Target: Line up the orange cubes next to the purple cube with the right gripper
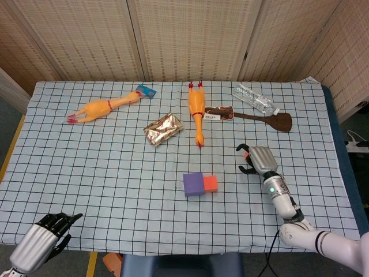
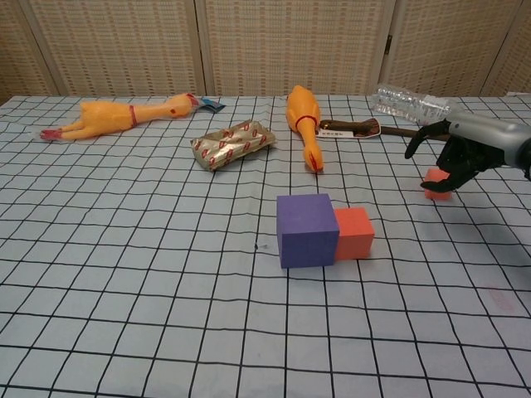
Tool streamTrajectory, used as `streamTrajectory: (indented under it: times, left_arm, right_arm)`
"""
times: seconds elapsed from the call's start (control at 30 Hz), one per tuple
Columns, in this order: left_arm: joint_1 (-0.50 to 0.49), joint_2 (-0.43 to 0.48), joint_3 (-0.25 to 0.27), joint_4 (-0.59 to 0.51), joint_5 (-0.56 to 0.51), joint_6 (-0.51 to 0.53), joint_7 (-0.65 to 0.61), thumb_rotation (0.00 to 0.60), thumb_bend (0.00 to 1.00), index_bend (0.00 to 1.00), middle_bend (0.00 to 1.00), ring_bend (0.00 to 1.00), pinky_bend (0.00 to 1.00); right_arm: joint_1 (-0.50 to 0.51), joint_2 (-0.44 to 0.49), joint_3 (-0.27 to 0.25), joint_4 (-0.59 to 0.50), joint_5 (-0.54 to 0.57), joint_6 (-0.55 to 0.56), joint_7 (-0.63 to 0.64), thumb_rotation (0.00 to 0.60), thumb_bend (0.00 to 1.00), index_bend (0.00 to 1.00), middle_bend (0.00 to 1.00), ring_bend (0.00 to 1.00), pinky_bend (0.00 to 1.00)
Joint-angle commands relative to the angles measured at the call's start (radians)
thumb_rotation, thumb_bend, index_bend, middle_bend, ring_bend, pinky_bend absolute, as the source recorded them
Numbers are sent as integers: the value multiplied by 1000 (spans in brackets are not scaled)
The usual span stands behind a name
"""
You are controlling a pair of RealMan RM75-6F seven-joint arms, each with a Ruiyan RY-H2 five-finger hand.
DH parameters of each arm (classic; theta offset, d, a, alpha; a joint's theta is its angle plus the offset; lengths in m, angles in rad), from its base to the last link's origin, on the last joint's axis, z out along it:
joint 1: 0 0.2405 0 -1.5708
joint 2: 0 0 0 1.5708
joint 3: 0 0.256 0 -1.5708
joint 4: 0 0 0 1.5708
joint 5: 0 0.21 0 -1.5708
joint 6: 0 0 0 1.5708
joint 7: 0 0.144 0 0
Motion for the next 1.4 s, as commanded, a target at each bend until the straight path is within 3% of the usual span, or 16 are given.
streamTrajectory:
  times: [0.03,0.47,0.77,1.4]
  left_arm:
    - [-1,1,0,0,0,-1,1,600,451,205,378,322,426]
    - [-2,4,1,1,-1,1,-11,600,451,205,377,322,426]
    - [-3,3,1,-1,-2,-4,-6,600,451,205,378,322,425]
    - [-1,2,2,-1,0,-4,0,600,451,205,378,322,425]
  right_arm:
    - [2,-66,21,86,43,10,-62,600,119,306,929,882,969]
    - [27,-142,79,236,96,-53,-64,600,115,337,929,882,969]
    - [32,-138,98,261,121,-118,-47,600,115,370,929,882,969]
    - [30,-150,109,293,121,-147,-37,600,115,417,929,882,969]
